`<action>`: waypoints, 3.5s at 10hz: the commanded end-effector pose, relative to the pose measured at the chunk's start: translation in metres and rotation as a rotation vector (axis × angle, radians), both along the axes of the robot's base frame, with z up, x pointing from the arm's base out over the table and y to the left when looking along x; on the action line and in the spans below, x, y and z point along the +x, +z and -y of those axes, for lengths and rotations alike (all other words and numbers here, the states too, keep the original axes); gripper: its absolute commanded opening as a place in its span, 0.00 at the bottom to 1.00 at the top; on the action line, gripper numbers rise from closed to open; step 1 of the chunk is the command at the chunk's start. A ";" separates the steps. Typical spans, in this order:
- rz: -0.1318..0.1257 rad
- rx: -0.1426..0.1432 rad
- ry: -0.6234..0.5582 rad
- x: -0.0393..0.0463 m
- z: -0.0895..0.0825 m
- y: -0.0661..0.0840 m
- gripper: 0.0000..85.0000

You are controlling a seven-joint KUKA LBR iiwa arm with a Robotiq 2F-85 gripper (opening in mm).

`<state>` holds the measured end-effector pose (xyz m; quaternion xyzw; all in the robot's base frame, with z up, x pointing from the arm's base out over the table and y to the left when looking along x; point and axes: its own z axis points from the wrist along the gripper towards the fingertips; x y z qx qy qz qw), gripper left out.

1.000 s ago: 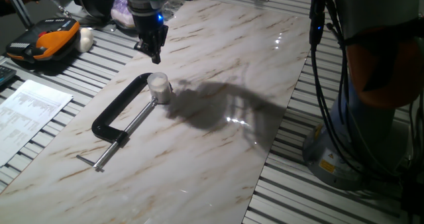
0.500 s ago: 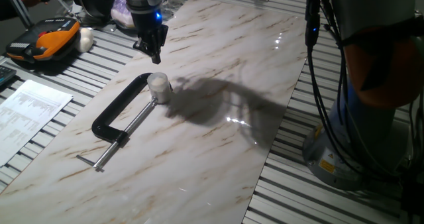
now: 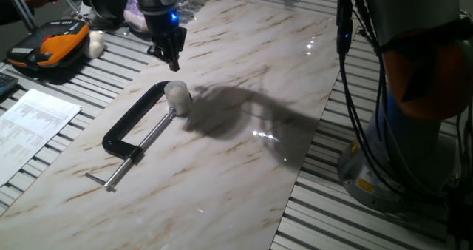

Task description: Unscrew the lid from the jar

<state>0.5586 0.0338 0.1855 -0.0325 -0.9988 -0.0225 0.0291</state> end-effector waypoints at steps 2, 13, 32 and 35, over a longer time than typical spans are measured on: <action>-0.006 0.002 -0.012 0.0001 0.000 0.000 0.00; 0.056 -0.050 0.000 0.0225 -0.001 0.001 0.00; 0.092 -0.029 0.002 0.0335 0.003 -0.059 0.00; 0.094 -0.026 0.000 0.0341 0.003 -0.062 0.00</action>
